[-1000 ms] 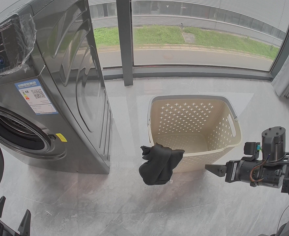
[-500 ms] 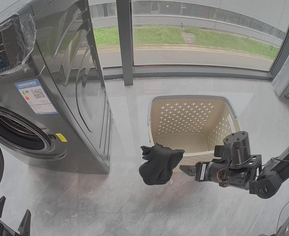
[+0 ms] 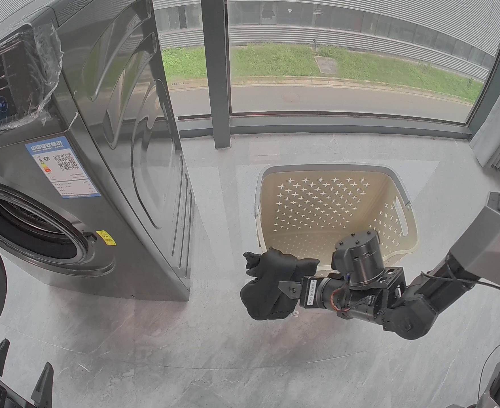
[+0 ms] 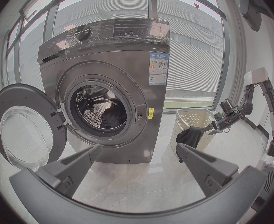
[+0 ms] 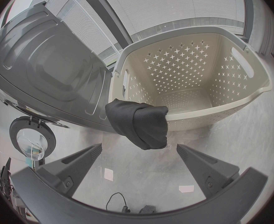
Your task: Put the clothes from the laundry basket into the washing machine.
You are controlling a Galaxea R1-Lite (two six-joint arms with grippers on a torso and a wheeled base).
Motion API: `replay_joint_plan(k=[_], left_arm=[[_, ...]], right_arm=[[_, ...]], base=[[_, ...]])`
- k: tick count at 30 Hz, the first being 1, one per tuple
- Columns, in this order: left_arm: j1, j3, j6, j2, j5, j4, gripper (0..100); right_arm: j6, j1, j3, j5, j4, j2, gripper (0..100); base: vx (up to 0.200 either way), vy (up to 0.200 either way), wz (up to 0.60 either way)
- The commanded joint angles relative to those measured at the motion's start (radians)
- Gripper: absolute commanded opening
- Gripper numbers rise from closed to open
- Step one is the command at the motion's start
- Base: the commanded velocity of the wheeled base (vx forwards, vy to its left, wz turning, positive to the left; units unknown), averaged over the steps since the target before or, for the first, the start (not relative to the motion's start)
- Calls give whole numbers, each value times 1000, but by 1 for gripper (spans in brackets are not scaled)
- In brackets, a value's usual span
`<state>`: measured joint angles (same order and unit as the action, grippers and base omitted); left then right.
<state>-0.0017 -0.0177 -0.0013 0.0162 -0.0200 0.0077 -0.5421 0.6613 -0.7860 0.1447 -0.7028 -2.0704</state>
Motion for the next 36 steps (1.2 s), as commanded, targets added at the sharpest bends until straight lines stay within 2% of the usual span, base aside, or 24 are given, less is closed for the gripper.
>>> replay_joint_plan(k=[1, 6, 14, 15, 19, 25, 28, 29, 30, 32, 34, 36], left_arm=[[0, 15, -2, -9, 0, 0, 100], [0, 15, -2, -9, 0, 0, 100], [0, 15, -2, -9, 0, 0, 100], [0, 15, -2, -9, 0, 0, 100], [0, 15, -2, -9, 0, 0, 100], [0, 15, -3, -9, 0, 0, 100], [0, 15, -5, -9, 0, 0, 100], [0, 15, -5, -9, 0, 0, 100], [0, 15, -5, -9, 0, 0, 100], [0, 15, -6, -9, 0, 0, 100], [0, 15, -6, -9, 0, 0, 100], [0, 15, -6, -9, 0, 0, 100]], right_arm=[[-4, 6, -65, 0, 0, -103, 100], [-22, 1, -128, 0, -7, -152, 100], [-25, -14, -213, 1, -14, -215, 100], [-25, -15, -220, 3, -14, -218, 0], [-27, -14, -243, 4, -14, -224, 0], [-44, 12, -207, 4, -15, -185, 0], [-50, 37, -154, 3, -14, -99, 0], [-50, 49, -105, 3, -14, -33, 0], [-50, 49, -105, 3, -14, -33, 0], [-42, 74, 10, 1, -15, 144, 0], [-41, 78, 31, -2, -14, 179, 0], [-35, 103, 142, -16, -12, 351, 0]], base=[[0, 0, 0], [0, 0, 0], [0, 0, 0], [0, 0, 0], [0, 0, 0], [0, 0, 0], [0, 0, 0], [0, 0, 0], [0, 0, 0], [0, 0, 0], [0, 0, 0], [0, 0, 0]])
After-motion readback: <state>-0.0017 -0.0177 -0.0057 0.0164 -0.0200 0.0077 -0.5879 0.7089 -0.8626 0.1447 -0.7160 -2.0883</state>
